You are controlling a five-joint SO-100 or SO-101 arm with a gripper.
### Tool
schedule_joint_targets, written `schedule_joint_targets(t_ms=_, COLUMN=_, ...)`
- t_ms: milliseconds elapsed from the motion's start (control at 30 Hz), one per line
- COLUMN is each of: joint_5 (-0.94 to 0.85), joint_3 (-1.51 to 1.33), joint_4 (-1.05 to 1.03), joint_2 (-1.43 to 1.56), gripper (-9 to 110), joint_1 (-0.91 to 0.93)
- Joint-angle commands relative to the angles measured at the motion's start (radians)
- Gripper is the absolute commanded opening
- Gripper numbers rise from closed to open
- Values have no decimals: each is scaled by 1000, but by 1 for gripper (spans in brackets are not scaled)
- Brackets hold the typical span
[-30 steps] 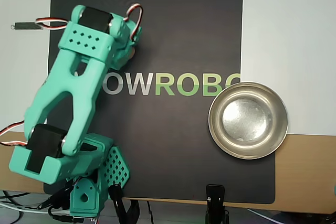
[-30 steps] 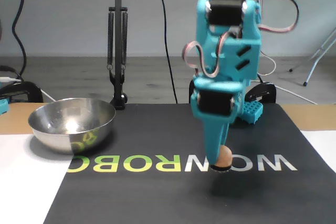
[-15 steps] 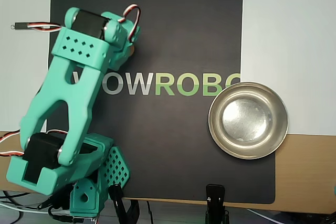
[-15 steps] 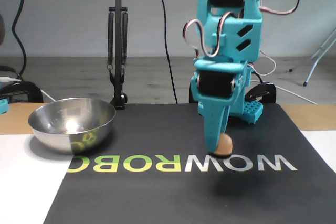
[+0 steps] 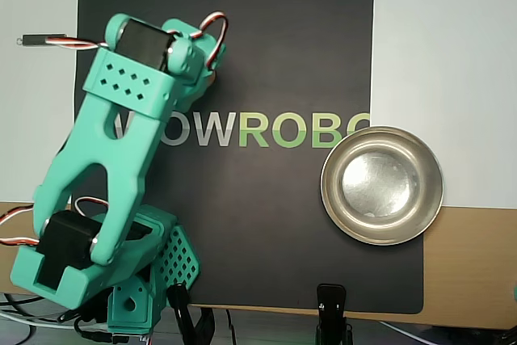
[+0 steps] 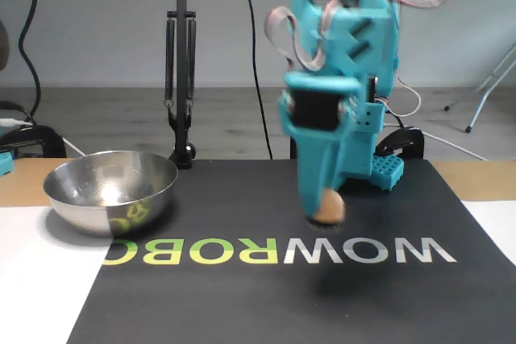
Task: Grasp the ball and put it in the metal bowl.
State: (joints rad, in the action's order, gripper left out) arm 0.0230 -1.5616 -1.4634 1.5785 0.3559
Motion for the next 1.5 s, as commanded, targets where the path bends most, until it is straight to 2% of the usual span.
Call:
schedule_joint_targets(t_ms=0, joint_5=3, joint_3=80, joint_4=-35, joint_2=34, gripper=29, joint_1=43)
schedule_joint_targets(t_ms=833, joint_5=2, joint_3=89, joint_4=-34, joint_2=9, gripper=29, joint_1=385)
schedule_joint_targets(t_ms=1067, joint_5=2, joint_3=92, joint_4=57, joint_2=-80, gripper=29, joint_1=463)
schedule_joint_targets(t_ms=1467, joint_5=0, joint_3=307, joint_4=51, joint_2=-247, gripper=29, joint_1=604)
